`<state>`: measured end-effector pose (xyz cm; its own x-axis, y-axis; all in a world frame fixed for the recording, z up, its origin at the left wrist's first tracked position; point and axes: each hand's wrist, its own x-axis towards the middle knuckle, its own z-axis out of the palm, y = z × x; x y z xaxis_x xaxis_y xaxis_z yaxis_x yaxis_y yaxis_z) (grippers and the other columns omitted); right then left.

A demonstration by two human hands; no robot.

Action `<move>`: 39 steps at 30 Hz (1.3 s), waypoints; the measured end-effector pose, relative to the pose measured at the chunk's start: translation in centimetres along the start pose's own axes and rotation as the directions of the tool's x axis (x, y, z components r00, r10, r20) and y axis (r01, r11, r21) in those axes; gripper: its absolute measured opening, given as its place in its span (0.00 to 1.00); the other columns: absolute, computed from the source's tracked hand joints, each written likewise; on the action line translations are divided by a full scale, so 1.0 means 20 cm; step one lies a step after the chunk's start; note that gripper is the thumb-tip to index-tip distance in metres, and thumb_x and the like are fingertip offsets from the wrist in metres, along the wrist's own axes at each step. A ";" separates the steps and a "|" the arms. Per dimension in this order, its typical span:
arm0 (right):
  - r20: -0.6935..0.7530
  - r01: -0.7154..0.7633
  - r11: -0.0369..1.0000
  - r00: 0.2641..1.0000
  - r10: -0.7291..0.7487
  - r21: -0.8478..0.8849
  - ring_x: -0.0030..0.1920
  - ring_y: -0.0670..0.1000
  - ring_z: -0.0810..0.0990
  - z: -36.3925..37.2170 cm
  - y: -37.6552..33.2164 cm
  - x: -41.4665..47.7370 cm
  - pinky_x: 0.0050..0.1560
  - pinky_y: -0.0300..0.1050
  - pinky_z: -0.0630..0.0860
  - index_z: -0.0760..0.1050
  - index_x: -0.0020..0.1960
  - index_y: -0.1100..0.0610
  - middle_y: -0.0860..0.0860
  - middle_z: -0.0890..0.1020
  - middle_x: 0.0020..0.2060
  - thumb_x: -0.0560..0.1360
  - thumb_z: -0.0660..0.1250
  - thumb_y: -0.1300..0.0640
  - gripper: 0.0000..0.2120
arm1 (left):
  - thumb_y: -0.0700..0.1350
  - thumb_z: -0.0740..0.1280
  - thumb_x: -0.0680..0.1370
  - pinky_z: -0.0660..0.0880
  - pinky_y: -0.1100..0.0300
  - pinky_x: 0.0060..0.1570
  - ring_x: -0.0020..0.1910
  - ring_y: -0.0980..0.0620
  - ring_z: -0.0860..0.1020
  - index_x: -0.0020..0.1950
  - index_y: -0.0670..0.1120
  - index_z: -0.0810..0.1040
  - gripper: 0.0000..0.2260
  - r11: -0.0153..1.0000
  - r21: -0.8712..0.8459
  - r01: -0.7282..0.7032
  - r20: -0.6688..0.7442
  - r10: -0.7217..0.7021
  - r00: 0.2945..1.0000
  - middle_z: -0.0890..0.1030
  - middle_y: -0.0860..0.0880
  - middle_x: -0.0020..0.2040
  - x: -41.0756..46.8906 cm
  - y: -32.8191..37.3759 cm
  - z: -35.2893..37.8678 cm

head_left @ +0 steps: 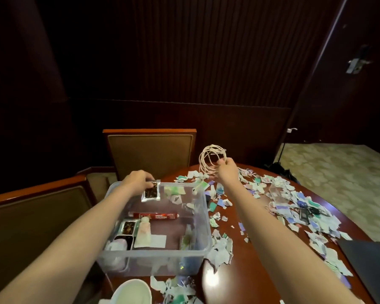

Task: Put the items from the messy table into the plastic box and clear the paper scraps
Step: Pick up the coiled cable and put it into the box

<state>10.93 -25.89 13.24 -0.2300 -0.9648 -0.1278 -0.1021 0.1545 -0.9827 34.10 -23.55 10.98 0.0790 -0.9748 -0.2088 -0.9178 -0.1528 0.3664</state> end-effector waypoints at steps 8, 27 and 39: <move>0.216 -0.074 0.997 0.974 0.072 -0.001 0.33 0.50 0.73 0.33 0.11 -0.08 0.34 0.44 0.75 0.64 0.38 0.54 0.53 0.72 0.36 0.82 0.51 0.61 0.14 | 0.38 0.57 0.81 0.67 0.59 0.62 0.65 0.49 0.73 0.65 0.45 0.75 0.15 0.981 0.186 0.052 0.102 -0.072 0.992 0.76 0.48 0.66 0.00 -0.32 0.14; 0.334 -0.298 0.944 0.884 0.328 -0.140 0.34 0.48 0.73 0.67 0.46 -0.13 0.36 0.45 0.78 0.65 0.52 0.57 0.53 0.73 0.38 0.82 0.52 0.61 0.04 | 0.32 0.57 0.78 0.72 0.53 0.62 0.63 0.41 0.74 0.67 0.40 0.71 0.17 0.920 0.389 0.050 0.223 -0.146 0.964 0.74 0.41 0.64 0.16 -0.44 0.45; 0.380 -0.402 0.909 0.827 0.413 -0.114 0.38 0.49 0.73 0.75 0.48 -0.19 0.38 0.44 0.75 0.66 0.48 0.56 0.52 0.74 0.40 0.81 0.52 0.63 0.07 | 0.61 0.46 0.81 0.71 0.51 0.56 0.60 0.40 0.75 0.68 0.43 0.70 0.28 0.482 -0.710 0.514 0.501 -0.167 0.849 0.76 0.39 0.62 0.11 -0.32 0.30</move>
<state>25.40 -23.93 2.21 0.1353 -0.8154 -0.5629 -0.1105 0.5521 -0.8264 37.82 -23.80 2.68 0.0257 -0.7203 -0.6932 -0.1253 -0.6903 0.7126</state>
